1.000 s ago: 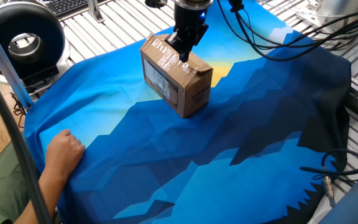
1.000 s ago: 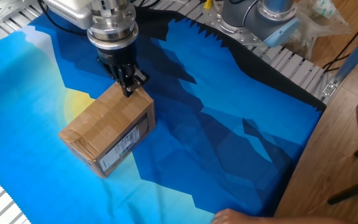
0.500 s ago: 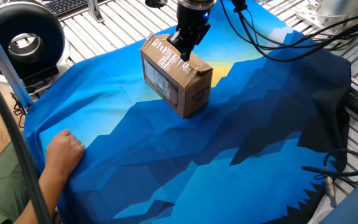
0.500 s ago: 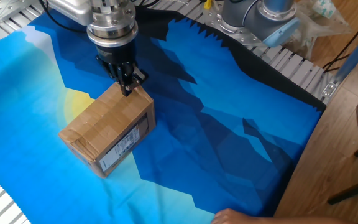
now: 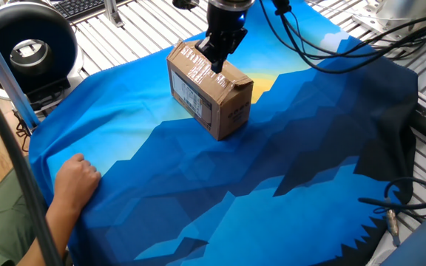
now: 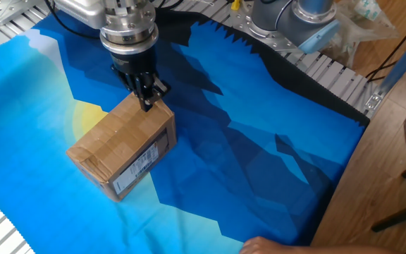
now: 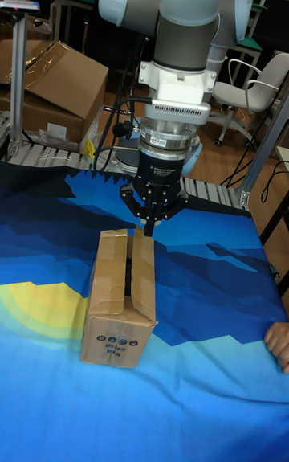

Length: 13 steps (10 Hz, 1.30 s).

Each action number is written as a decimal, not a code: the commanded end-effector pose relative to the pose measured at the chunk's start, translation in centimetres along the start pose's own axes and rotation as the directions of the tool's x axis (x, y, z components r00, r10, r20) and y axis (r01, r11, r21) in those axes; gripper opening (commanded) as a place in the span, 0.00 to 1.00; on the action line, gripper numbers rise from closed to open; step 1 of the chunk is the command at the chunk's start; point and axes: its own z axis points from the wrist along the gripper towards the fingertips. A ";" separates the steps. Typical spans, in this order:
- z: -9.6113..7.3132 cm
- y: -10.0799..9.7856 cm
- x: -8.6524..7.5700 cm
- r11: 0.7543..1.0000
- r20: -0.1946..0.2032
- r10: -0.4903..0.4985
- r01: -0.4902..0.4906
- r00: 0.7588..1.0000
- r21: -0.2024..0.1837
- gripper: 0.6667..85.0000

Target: Open a box

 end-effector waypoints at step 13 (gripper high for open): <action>-4.0 11.0 -1.6 0.993 0.031 0.088 -0.085 0.996 -0.086 0.01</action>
